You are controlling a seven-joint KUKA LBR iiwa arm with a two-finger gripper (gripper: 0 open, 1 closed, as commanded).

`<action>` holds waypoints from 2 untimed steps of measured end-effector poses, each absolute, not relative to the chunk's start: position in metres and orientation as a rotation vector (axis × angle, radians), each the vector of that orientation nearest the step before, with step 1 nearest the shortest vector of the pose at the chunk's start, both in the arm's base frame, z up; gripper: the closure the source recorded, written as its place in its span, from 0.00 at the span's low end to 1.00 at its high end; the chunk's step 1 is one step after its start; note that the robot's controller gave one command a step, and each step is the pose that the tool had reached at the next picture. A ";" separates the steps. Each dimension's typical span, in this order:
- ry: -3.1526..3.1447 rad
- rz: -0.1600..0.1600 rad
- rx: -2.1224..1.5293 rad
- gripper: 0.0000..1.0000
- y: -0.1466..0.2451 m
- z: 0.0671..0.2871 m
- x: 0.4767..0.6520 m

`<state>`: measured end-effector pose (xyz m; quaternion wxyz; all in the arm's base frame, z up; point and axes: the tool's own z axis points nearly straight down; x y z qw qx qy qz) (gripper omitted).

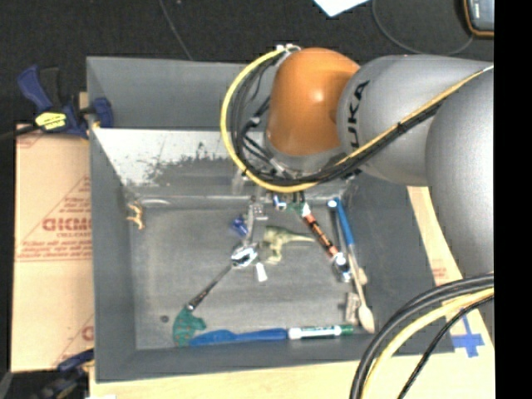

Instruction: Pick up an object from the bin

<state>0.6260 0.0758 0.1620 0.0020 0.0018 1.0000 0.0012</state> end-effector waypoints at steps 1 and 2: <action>3.138 0.004 0.006 0.00 0.076 0.162 0.626; 3.133 0.002 0.187 0.00 0.013 0.122 0.622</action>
Offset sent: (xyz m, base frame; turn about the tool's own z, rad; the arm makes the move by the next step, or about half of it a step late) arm -0.0045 -0.0589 -0.0392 0.1078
